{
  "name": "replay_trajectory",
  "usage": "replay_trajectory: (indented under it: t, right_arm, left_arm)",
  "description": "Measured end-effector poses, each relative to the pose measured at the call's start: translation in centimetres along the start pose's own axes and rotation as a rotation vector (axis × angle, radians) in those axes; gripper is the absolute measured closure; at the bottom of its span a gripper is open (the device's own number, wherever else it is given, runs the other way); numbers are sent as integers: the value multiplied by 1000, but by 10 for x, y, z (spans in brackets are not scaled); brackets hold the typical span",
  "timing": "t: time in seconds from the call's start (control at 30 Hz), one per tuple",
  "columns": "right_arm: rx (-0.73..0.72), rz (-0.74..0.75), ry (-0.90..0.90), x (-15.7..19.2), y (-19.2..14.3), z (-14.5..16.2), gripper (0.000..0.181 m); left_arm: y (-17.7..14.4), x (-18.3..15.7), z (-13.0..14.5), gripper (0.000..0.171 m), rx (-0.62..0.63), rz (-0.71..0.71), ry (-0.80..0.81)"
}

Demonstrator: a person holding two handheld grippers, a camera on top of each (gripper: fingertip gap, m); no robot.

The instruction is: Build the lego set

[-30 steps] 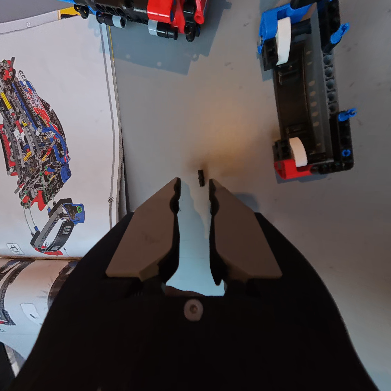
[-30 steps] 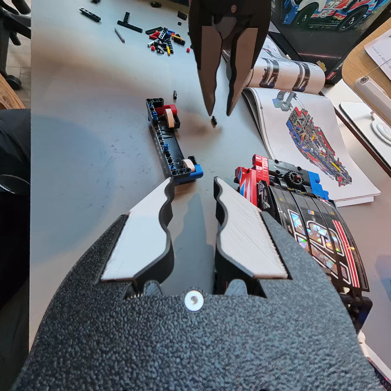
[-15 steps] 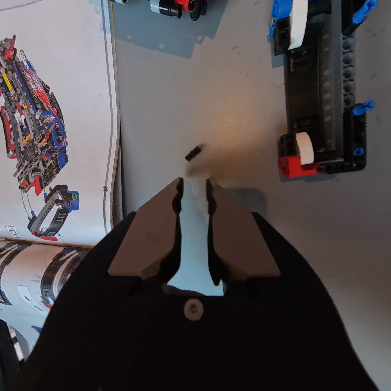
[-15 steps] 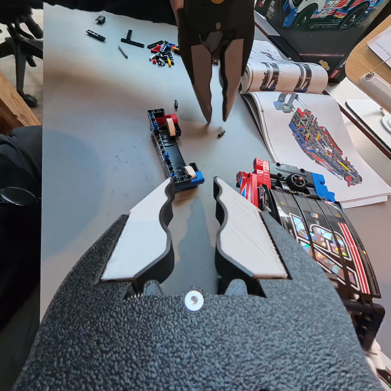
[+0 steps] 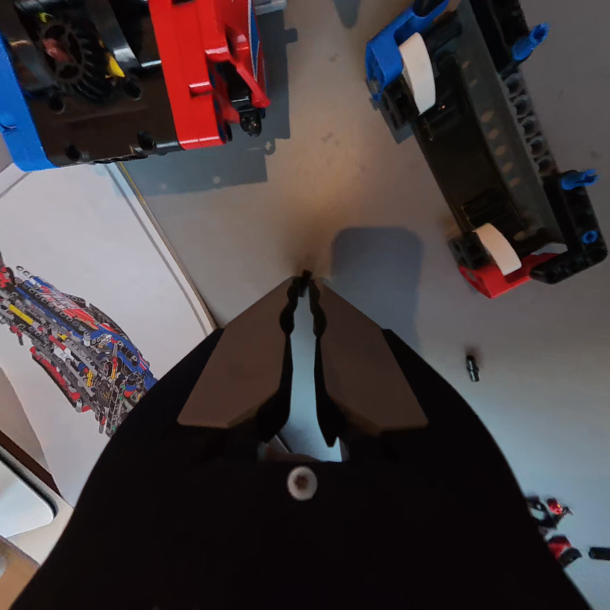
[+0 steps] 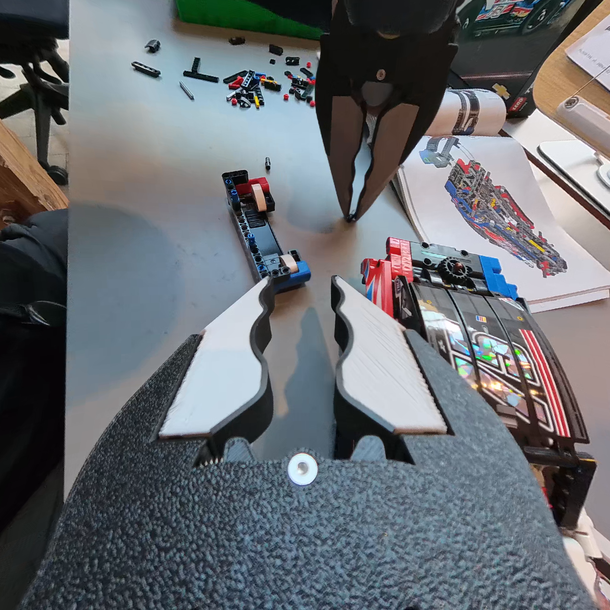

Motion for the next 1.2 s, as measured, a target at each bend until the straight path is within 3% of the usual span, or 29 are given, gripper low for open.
replay_trajectory:
  t: [0.2,0.3,0.37,0.47,0.5,0.6,0.73,0.97,1.07,1.2]
  right_arm:
    - [-22,12,6,-7,-7,0,148]
    - [-46,0,42,-9,-7,-2,148]
    - [-71,-3,55,-7,-8,-7,148]
    - [-120,10,52,-6,-7,-15,148]
    - [-138,-11,41,-4,-6,-19,145]
    - [-167,-88,26,3,6,-30,131]
    - [-132,-82,-13,3,28,-40,135]
    - [-228,10,-41,-24,51,-65,144]
    - [-321,37,-45,-32,63,-75,148]
    - [-394,72,-113,-23,79,-83,149]
  left_arm:
    - [0,1,5,168,-38,-7,-59]
    - [-4,-4,17,168,-54,-210,-105]
    - [-17,-17,19,169,-204,-347,-233]
    - [-42,-44,19,168,-532,-624,-483]
    - [-45,-57,18,168,-617,-641,-542]
    - [-41,-83,18,168,-705,-753,-630]
    - [-34,-96,18,168,-695,-777,-628]
    - [-54,-97,33,168,-978,-750,-755]
    - [-52,-95,46,168,-924,-758,-815]
    - [-51,-92,52,168,-965,-726,-889]
Point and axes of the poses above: each gripper's, where its closed fingertips meet, y out along the fingers, z out of its underside, x = y × z across the jaws, the point moved 8 cm from there along -y, back along the fingers, and after that the axes turned 9 degrees about -y, right-handed, at the moved point
